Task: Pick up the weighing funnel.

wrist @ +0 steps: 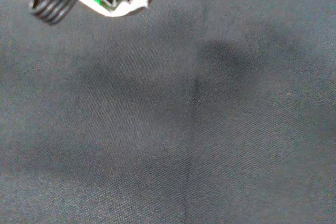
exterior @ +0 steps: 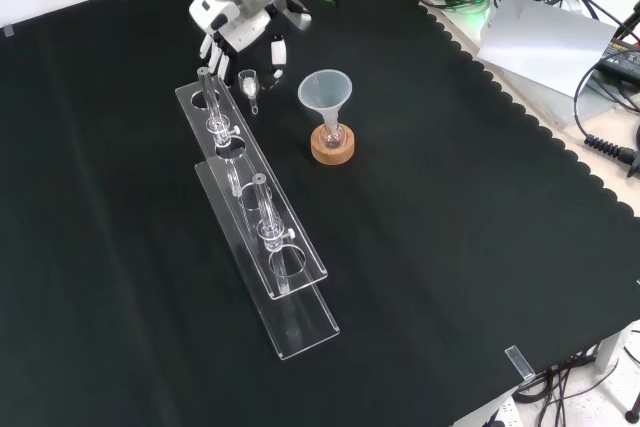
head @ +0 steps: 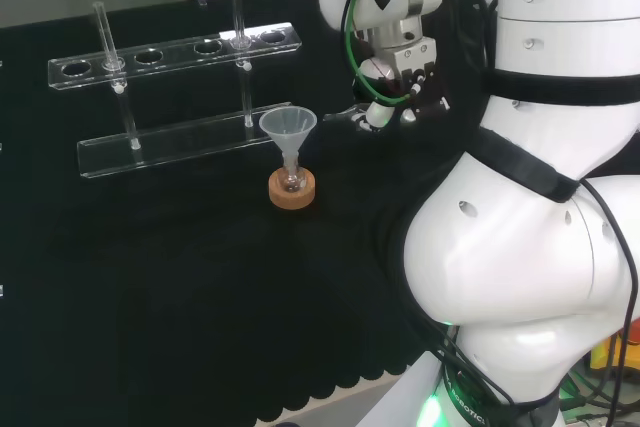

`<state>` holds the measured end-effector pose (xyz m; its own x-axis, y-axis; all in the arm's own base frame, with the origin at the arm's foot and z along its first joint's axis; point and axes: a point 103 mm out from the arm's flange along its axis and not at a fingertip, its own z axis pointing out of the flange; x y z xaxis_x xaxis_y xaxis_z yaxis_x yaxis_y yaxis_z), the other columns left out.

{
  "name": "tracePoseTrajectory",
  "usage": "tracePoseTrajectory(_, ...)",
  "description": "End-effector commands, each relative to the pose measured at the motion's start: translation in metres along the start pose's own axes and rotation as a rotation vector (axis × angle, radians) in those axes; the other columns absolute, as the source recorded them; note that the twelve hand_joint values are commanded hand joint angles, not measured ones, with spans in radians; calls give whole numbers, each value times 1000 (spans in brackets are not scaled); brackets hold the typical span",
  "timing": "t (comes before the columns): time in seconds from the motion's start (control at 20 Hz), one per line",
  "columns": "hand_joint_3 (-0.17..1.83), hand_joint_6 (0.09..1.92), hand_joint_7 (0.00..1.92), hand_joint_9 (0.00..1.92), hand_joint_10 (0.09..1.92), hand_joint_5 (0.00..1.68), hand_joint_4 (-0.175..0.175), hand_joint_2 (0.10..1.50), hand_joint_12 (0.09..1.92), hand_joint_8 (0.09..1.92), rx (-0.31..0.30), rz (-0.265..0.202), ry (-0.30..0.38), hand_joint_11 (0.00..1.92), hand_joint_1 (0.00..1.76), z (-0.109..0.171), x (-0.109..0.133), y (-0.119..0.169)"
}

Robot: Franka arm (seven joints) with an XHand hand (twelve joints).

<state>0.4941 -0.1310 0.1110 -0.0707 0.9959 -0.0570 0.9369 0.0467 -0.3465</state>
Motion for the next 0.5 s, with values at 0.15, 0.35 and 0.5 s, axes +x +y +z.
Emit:
tracePoseTrajectory(0.15, 814, 1055, 566, 873, 491, 1094, 33, 669, 1265, 662, -55, 22, -8, 547, 1115, -36, -6, -36)
tracePoseTrajectory(0.35, 816, 1056, 566, 873, 491, 1094, 33, 668, 1265, 664, -82, 2, -18, 549, 1115, -56, -2, -56)
tracePoseTrajectory(0.5, 817, 1057, 565, 873, 491, 1094, 33, 667, 1265, 665, -97, 15, -47, 550, 1115, -68, 3, -68)
